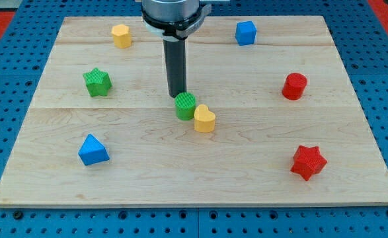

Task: Point your arm to the green star

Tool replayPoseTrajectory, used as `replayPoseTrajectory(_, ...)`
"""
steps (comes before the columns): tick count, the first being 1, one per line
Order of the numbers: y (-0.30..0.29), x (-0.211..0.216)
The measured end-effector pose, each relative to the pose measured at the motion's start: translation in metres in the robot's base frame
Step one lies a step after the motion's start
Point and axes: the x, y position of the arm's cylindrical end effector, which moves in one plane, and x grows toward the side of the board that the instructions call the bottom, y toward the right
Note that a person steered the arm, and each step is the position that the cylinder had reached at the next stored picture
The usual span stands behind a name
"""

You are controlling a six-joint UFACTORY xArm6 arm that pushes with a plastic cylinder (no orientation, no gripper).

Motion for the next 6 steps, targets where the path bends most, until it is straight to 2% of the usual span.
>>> replayPoseTrajectory(1, -0.014, -0.004)
replayPoseTrajectory(3, -0.024, -0.054)
replayPoseTrajectory(4, -0.06, -0.08)
replayPoseTrajectory(6, -0.174, -0.071)
